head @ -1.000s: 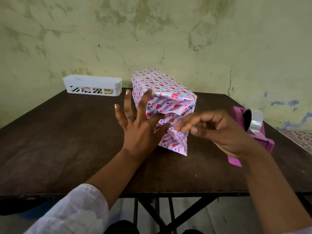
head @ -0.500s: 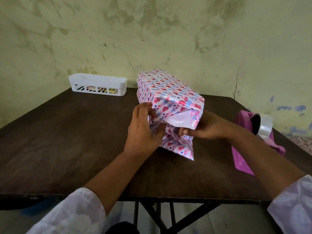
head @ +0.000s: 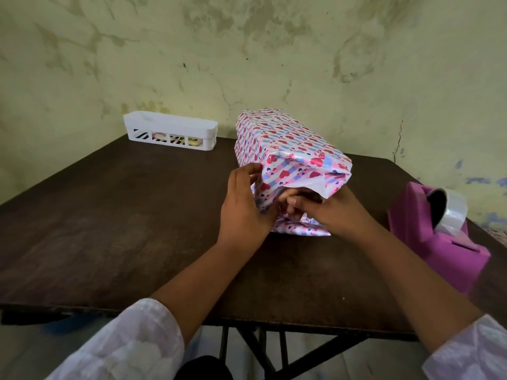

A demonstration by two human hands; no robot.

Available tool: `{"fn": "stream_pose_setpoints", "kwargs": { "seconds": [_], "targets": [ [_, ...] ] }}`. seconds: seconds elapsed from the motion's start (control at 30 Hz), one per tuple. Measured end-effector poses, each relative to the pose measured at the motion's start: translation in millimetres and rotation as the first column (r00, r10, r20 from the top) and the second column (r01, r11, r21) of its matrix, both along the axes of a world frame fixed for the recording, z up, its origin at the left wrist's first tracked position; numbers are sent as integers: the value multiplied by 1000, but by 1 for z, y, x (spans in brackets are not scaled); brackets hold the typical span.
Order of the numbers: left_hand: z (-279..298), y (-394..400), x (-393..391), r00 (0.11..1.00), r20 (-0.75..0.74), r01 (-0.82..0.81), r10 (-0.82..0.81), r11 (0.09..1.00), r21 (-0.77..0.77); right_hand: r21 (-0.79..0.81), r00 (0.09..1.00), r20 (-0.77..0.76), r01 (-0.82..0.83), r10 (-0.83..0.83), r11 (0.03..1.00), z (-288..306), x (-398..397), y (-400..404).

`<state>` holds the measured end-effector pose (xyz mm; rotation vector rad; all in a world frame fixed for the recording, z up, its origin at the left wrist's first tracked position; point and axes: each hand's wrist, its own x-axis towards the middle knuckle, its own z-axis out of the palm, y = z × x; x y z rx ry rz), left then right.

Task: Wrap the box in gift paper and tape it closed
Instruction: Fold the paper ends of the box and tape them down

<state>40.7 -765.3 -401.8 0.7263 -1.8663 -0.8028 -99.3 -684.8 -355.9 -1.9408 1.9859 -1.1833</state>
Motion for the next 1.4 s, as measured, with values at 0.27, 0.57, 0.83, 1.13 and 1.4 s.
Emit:
{"fn": "stream_pose_setpoints", "kwargs": {
  "seconds": [0.27,0.57,0.83,1.13,1.4],
  "targets": [
    [-3,2,0,993,11,-113,115,988,-103,-37,998,56,8,-5,999,-13,14,9],
    [-4,1,0,985,37,-161,167,979,-128,-32,986,159,-38,42,999,-13,14,10],
    [-4,1,2,996,-6,-86,86,990,-113,-20,985,-82,-151,149,988,-10,15,6],
    [-7,-5,2,999,-31,-8,8,1000,10,-163,882,-464,-181,86,970,-6,0,-4],
    [-6,-3,4,999,-42,-19,19,1000,13,-165,860,-509,-65,-29,984,-6,8,-15]
  ]
}}
